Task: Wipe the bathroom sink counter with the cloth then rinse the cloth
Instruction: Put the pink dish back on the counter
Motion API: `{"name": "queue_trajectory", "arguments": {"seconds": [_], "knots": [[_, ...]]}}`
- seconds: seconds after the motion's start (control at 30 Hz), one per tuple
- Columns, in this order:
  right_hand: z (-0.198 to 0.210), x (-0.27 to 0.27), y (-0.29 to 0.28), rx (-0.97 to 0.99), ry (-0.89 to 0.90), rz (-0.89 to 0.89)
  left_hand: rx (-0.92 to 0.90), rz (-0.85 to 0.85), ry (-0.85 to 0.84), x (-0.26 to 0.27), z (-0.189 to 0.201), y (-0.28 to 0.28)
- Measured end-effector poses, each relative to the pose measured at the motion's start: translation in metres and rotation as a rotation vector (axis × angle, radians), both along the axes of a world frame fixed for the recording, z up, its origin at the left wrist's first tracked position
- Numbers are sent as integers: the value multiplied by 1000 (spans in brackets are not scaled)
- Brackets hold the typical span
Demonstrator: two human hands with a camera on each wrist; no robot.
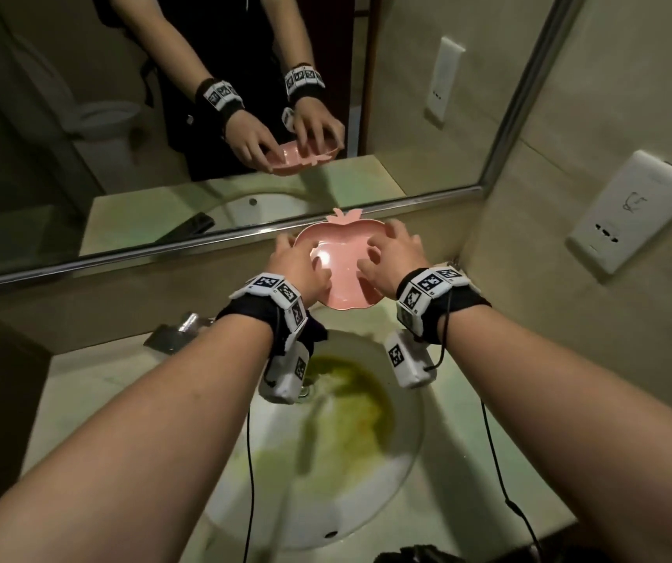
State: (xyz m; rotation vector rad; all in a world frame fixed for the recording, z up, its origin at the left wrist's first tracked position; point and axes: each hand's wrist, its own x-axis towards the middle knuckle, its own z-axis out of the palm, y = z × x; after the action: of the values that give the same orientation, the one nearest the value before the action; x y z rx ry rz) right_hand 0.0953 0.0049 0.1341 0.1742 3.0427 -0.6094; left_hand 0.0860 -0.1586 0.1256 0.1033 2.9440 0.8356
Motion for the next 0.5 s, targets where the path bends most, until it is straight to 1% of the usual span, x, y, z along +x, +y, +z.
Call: {"name": "queue_trajectory", "arguments": {"seconds": [0.13,0.37,0.5], "knots": [[-37,-18,47,3,-87,-17,-11,-30,-101,-19,-31,48],[-107,-36,117,7,-225,-39,-31,-82,-280,-36,-94,117],[-136,-45,149,35,-276,-53,-40,-103,-354,-43,-120,148]]}}
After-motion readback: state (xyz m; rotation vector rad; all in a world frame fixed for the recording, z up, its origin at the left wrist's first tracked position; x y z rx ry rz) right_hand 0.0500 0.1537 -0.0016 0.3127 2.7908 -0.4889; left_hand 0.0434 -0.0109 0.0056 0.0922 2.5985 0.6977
